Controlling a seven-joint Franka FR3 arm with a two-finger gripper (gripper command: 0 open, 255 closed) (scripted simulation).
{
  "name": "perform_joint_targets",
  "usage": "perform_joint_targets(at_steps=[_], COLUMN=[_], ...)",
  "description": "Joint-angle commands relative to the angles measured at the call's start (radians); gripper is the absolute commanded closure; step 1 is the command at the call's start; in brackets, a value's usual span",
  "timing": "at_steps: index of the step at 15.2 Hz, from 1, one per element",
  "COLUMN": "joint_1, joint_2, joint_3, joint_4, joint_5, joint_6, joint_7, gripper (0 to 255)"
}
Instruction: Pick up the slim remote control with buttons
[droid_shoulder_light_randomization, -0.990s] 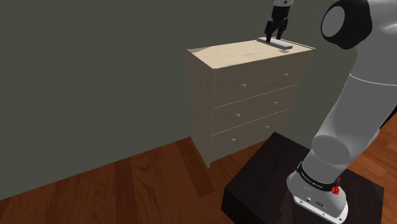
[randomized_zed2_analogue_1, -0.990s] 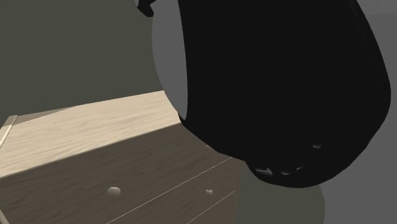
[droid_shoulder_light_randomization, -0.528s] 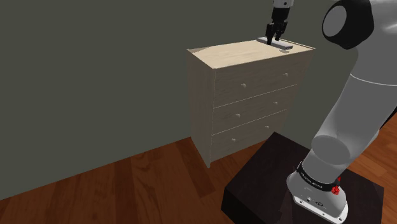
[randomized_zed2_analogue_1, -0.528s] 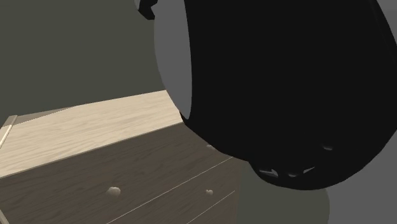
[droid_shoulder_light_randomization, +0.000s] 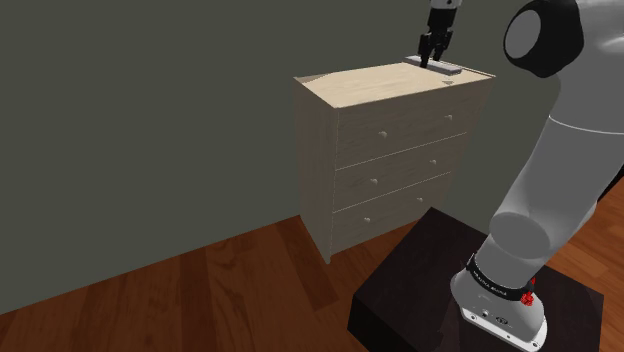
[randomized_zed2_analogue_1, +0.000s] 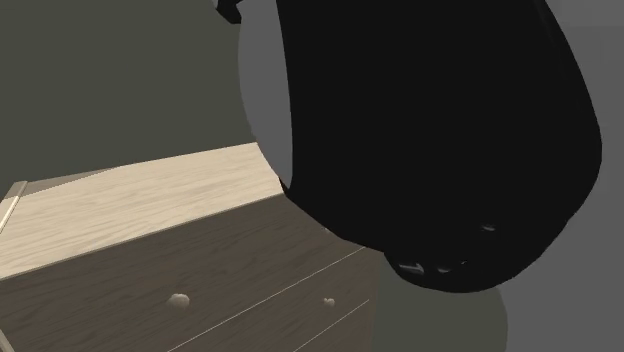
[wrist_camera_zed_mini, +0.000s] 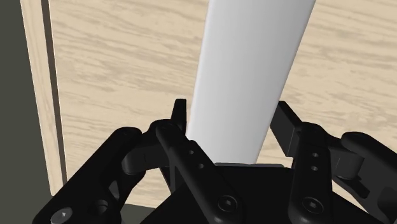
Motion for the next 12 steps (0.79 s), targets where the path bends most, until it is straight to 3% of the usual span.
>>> perform_joint_targets(at_steps=[1, 12], joint_1=[-0.004, -0.059], joint_2=[0.013, 0.127], joint_3=[-0.002, -0.016], joint_4=[0.043, 0.348], joint_5=[0.007, 0.07], joint_6=[-0.032, -0.235], joint_7=[-0.004, -0.033], gripper=[255, 255])
